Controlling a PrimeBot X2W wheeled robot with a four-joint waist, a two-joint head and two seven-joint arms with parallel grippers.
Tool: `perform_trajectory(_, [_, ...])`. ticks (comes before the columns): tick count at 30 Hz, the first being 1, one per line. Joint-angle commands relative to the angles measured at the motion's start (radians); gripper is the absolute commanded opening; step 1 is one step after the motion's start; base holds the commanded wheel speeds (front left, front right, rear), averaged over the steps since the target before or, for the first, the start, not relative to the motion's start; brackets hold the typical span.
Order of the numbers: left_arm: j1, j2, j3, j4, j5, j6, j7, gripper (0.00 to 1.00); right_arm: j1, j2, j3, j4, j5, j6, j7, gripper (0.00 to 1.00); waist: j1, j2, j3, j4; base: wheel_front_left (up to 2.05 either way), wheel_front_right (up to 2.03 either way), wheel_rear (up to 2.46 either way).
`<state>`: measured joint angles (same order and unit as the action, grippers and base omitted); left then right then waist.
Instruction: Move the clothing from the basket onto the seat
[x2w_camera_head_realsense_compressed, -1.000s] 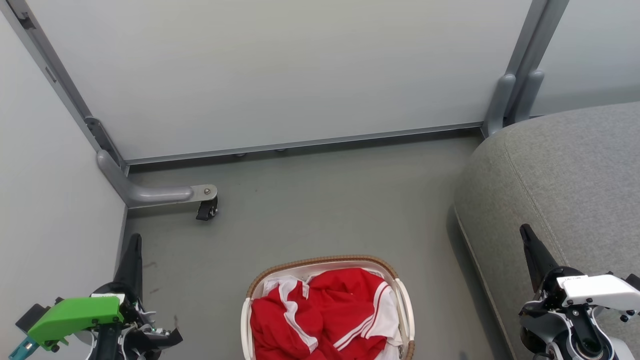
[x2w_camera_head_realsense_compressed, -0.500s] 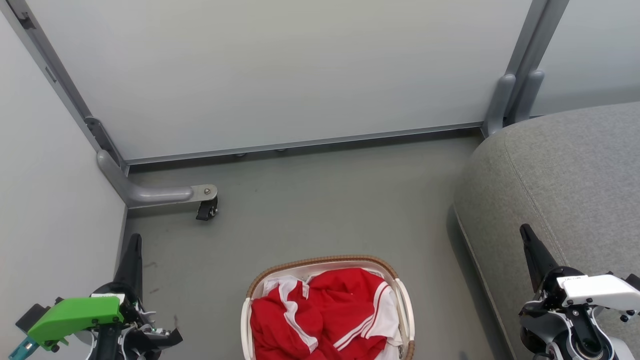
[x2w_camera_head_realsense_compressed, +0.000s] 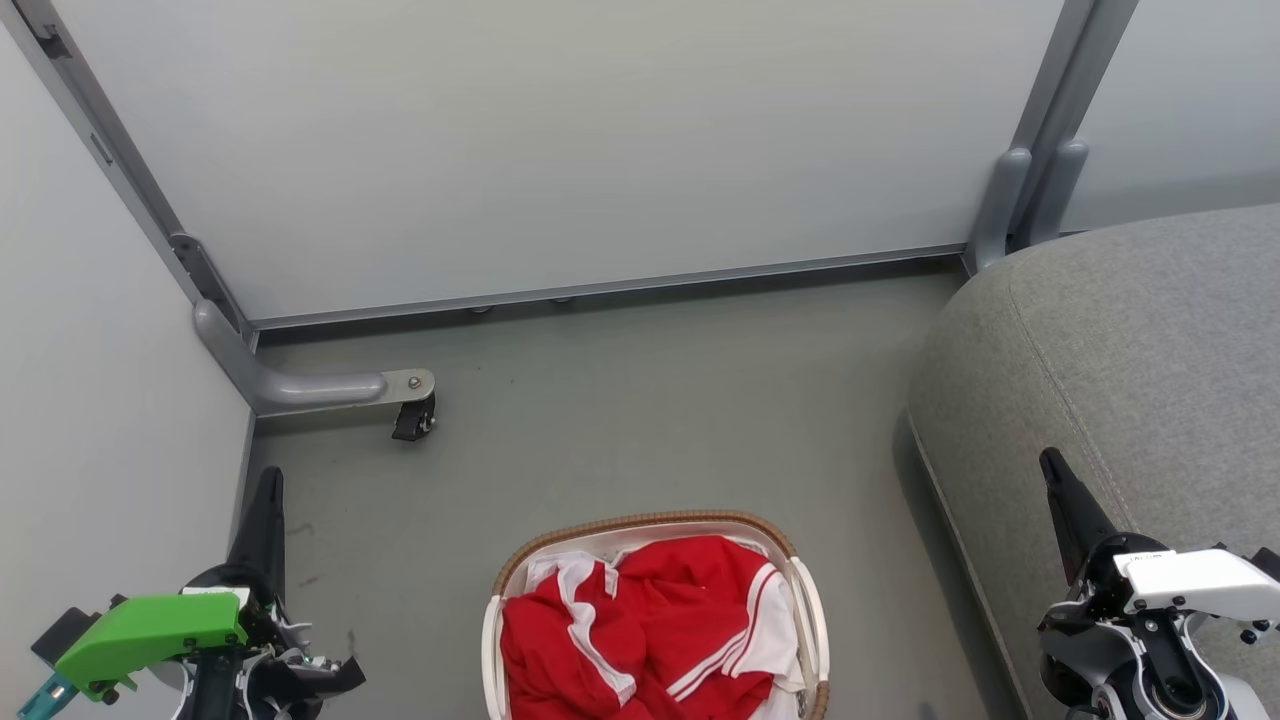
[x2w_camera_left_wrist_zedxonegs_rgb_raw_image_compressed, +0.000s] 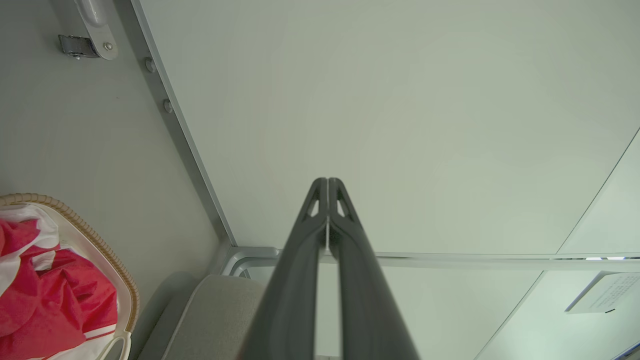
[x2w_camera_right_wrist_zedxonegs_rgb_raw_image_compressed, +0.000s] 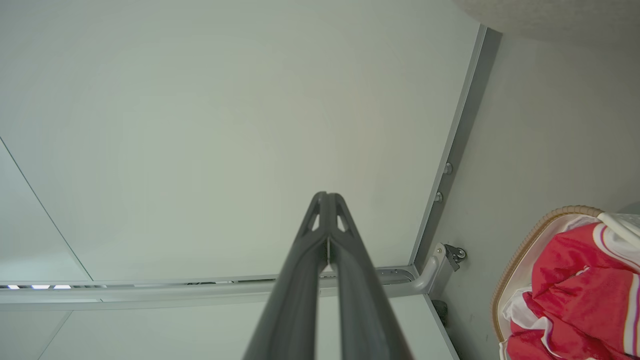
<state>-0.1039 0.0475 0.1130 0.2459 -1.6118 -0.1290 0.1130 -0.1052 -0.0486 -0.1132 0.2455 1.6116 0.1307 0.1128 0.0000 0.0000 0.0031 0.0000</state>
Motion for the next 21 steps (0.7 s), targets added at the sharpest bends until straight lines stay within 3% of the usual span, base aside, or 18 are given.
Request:
perform_trajectory(1, [-0.013, 0.009, 0.002, 0.000, -0.001, -0.007, 0.001, 0.00, -0.009, -0.006, -0.002, 0.001, 0.001, 0.003, 0.002, 0.00, 0.0000, 0.0000, 0.000, 0.000, 0.00, 0.00, 0.00])
perform_trajectory(21, [-0.013, 0.009, 0.002, 0.000, -0.001, -0.007, 0.001, 0.00, -0.009, -0.006, -0.002, 0.001, 0.001, 0.003, 0.002, 0.00, 0.0000, 0.0000, 0.000, 0.000, 0.00, 0.00, 0.00])
